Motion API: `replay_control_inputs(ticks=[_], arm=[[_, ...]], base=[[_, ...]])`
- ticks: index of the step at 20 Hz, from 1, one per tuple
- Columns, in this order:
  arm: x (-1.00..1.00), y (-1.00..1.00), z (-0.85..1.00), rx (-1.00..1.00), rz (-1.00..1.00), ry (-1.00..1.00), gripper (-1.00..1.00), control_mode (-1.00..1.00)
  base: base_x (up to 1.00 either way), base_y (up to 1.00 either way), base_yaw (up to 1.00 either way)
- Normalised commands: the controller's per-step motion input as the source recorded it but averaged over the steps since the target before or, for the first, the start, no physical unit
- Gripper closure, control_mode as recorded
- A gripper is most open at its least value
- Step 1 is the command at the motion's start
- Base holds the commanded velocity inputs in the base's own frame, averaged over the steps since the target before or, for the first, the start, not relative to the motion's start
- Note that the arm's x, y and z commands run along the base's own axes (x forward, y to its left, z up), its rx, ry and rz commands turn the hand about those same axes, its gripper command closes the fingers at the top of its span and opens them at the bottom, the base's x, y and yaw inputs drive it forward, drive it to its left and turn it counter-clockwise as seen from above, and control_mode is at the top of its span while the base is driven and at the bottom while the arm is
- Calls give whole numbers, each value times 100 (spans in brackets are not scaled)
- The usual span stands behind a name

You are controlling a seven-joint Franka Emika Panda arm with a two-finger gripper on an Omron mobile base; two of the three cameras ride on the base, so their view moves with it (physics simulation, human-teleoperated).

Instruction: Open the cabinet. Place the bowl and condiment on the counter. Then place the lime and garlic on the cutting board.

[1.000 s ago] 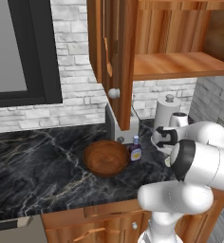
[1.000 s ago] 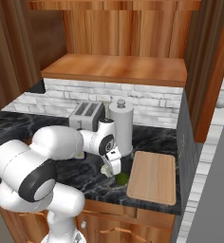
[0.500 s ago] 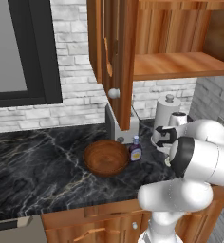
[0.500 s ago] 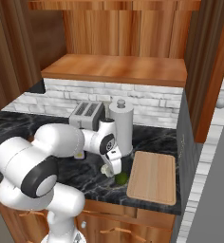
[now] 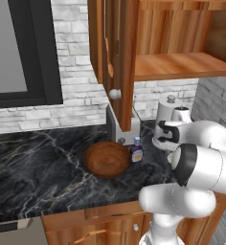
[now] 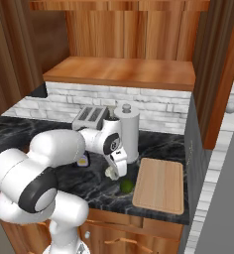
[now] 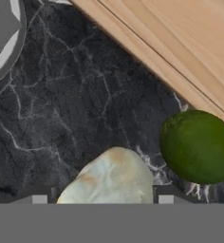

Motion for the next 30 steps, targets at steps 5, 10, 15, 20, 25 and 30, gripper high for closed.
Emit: replay_control_inputs(ticks=[5,10,15,20,25,30], arm=[[0,-10,41,-3,0,0,100,-100],[2,-37,10,-6,0,2,100,-100],[8,-54,0,-1,0,5,100,-100],[12,-64,0,3,0,2,100,-100],[5,-67,0,8,0,0,100,-100],[0,-33,2,6,0,-4,100,-100]], base=[[0,0,0],[0,0,0],[0,0,0],[0,0,0],[0,0,0],[0,0,0]])
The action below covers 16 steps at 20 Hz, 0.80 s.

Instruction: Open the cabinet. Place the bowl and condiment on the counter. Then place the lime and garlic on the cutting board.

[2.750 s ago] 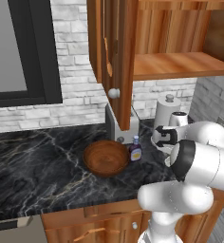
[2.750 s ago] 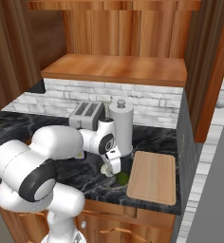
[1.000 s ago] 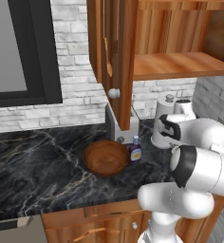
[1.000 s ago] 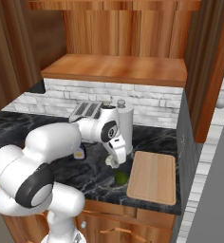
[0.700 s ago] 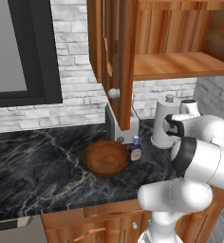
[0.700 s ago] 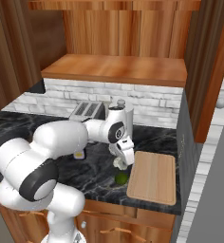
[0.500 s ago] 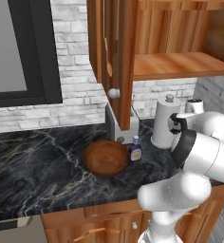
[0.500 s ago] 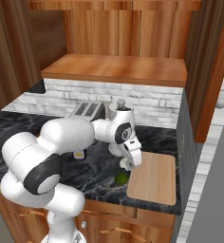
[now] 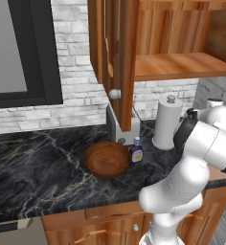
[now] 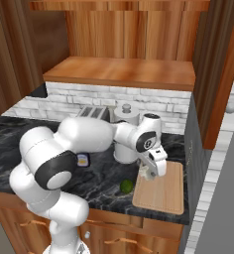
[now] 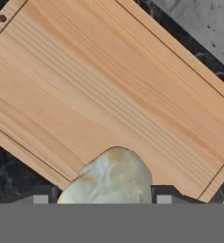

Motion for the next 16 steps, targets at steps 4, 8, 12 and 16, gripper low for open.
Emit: replay_control_inputs(ticks=[4,8,12,16], arm=[[0,0,0,0,0,0,100,-100],[0,-3,-18,-1,0,0,100,-100],[0,-10,-28,0,0,-1,100,-100],[0,-8,-13,0,0,-3,100,-100]], base=[[0,0,0],[0,0,0],[0,0,0],[0,0,0]])
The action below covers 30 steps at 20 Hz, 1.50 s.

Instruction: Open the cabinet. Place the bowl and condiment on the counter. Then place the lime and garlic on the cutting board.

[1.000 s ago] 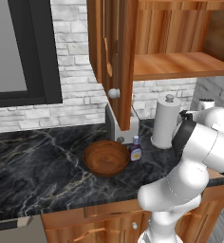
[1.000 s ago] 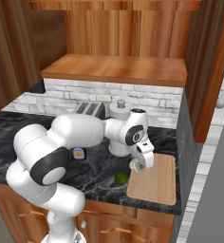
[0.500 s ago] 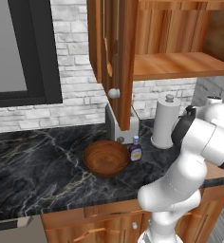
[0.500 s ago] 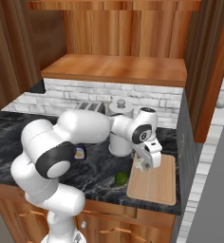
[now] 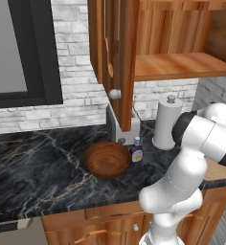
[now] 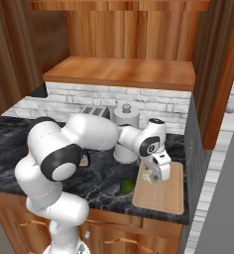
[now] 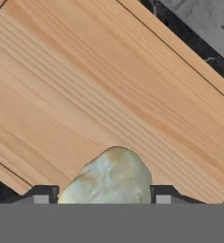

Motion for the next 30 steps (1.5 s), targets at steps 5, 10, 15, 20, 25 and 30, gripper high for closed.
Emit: replay_control_inputs(ticks=[5,10,15,20,25,30], arm=[[0,0,0,0,0,0,-100,-100],[2,0,11,0,0,4,-100,-100],[5,0,17,0,0,7,-100,-100],[-6,20,18,1,1,9,-100,-100],[-33,58,11,1,2,7,-100,-100],[-37,60,6,1,2,5,-100,-100]], base=[[0,0,0],[0,0,0],[0,0,0],[0,0,0],[0,0,0],[0,0,0]])
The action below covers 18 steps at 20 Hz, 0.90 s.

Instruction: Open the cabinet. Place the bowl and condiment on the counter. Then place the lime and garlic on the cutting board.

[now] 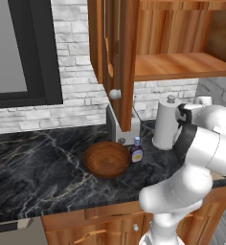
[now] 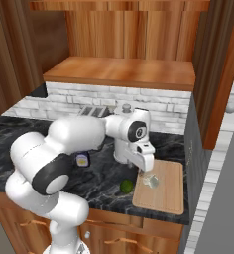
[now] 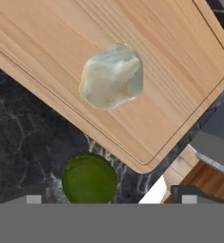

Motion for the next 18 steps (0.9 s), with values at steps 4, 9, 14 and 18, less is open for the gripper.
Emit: replay_control_inputs(ticks=[4,9,14,18], arm=[[-28,38,1,1,0,3,-100,-100],[-5,0,-3,0,0,0,-100,-100],[0,0,-18,0,1,0,-100,-100],[0,0,-22,0,2,1,-100,-100]], base=[[0,0,0],[0,0,0],[0,0,0],[0,0,0]])
